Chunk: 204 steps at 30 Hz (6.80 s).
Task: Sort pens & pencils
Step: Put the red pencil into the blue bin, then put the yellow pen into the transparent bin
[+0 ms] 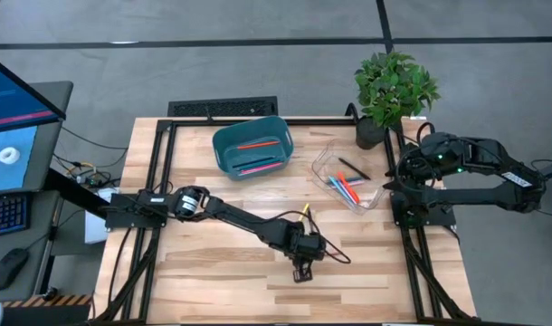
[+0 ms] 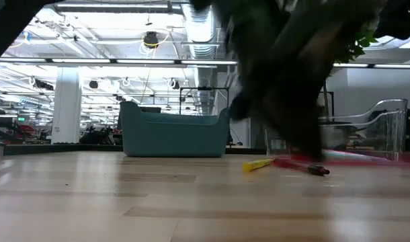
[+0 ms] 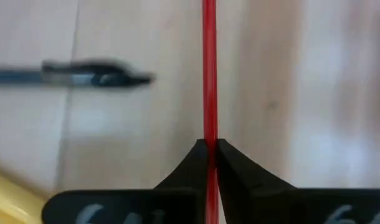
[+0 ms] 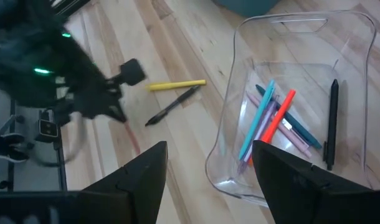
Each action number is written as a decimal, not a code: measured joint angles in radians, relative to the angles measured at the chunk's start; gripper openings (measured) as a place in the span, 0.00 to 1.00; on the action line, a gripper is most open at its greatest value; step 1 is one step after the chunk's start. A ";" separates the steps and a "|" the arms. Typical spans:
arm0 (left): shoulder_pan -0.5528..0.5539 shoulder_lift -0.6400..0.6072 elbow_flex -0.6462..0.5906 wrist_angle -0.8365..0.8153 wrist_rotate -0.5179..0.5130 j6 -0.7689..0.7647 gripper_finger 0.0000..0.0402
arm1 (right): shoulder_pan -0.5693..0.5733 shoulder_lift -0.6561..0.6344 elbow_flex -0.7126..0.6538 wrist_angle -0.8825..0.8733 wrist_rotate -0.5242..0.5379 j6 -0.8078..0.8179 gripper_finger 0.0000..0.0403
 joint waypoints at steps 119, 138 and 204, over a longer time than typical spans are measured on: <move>0.018 -0.047 -0.247 0.079 -0.494 -0.612 0.10 | 0.000 0.002 0.000 0.148 -0.046 0.040 0.63; 0.002 -0.325 -0.175 0.058 -0.750 -0.638 0.08 | 0.000 0.008 0.000 0.307 -0.045 0.041 0.63; 0.043 -0.470 -0.169 0.317 -0.740 -0.304 0.42 | 0.006 0.362 0.151 0.259 0.310 -0.266 0.09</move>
